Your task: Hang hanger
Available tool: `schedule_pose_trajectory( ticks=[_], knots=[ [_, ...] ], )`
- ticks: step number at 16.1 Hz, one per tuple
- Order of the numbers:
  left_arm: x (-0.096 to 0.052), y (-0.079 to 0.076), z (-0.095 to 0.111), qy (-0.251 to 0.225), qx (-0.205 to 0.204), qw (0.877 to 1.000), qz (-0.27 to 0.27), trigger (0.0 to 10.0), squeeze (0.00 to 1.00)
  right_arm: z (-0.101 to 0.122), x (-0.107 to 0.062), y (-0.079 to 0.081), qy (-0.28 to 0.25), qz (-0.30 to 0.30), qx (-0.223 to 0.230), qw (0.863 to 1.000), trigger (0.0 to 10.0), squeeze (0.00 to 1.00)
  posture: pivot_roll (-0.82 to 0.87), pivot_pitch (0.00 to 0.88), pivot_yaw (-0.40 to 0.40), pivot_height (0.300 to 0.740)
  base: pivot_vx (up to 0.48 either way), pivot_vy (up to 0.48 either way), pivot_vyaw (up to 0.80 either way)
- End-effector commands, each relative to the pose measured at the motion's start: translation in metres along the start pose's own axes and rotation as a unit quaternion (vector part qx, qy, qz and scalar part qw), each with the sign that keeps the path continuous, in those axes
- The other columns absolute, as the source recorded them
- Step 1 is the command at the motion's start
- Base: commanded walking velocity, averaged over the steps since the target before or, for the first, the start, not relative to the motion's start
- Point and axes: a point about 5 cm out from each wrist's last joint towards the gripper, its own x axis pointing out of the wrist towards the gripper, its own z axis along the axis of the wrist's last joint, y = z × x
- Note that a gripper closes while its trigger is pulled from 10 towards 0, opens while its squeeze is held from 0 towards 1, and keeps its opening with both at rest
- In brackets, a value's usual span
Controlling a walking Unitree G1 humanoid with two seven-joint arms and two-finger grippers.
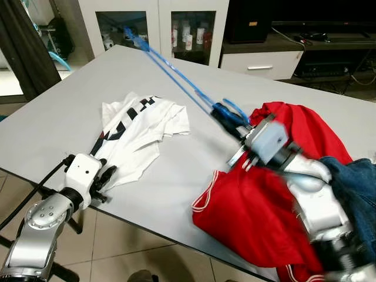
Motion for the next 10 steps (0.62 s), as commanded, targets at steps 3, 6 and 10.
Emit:
schedule_pose_trajectory(
  ticks=[3,6,10],
  knots=[
    [-0.001,0.001,0.0,-0.003,-0.005,1.0,-0.011,0.0,0.0,0.004,-0.003,-0.013,-0.007,-0.012,-0.021,1.0,10.0,0.0,0.04,0.01,0.001,0.74,0.0,0.0,0.0],
    [-0.001,-0.001,-0.003,0.004,-0.005,1.0,-0.01,10.0,0.0,0.005,-0.002,-0.009,-0.011,-0.001,-0.024,1.0,10.0,0.0,0.04,0.011,0.002,0.74,0.0,0.0,0.0],
    [-0.006,-0.003,0.011,-0.051,-0.014,0.998,-0.041,10.0,1.0,0.006,0.0,-0.004,-0.019,0.005,-0.017,1.0,10.0,0.0,0.05,0.01,0.001,0.74,0.0,0.0,0.0]
  ],
)
